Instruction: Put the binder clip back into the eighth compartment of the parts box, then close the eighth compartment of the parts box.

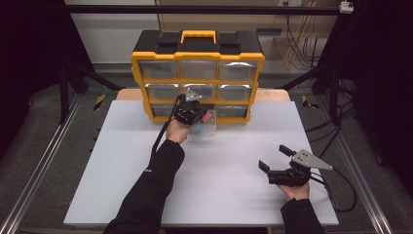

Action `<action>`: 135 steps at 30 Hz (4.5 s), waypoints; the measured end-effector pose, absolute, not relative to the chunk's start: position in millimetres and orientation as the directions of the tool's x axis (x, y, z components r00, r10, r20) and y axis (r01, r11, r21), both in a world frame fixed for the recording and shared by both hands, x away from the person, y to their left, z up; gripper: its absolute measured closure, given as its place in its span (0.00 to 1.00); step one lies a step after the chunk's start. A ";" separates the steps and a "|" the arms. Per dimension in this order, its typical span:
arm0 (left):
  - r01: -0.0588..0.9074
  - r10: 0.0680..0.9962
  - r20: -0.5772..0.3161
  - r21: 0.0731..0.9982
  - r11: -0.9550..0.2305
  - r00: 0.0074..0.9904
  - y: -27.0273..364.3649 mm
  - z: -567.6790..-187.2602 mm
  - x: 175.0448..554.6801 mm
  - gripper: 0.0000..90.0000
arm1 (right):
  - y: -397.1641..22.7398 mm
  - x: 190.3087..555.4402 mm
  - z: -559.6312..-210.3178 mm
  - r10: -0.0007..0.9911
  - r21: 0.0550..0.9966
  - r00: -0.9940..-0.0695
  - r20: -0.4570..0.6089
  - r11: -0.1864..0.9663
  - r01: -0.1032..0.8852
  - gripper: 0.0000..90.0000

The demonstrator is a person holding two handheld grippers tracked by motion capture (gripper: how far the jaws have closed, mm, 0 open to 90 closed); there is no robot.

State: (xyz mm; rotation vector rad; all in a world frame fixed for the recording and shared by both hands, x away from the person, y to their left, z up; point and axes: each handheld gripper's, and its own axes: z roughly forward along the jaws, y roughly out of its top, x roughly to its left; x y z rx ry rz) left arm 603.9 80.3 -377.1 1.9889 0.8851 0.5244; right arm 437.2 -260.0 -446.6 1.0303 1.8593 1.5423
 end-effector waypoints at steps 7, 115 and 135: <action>0.389 0.743 0.057 0.824 -0.412 0.667 79.7 -383.4 606.5 0.98 | -260.2 437.3 -446.5 0.809 0.972 -0.583 0.080 0.067 0.226 0.00; 0.371 0.736 -0.027 0.876 -0.309 0.677 131.3 -423.7 500.5 0.83 | -260.7 436.9 -446.0 0.812 0.973 -0.578 0.085 0.057 0.223 0.00; 0.407 0.763 -0.022 0.856 -0.319 0.645 111.2 -433.5 533.1 0.99 | -259.3 436.7 -446.8 0.812 0.970 -0.577 0.089 0.062 0.236 0.00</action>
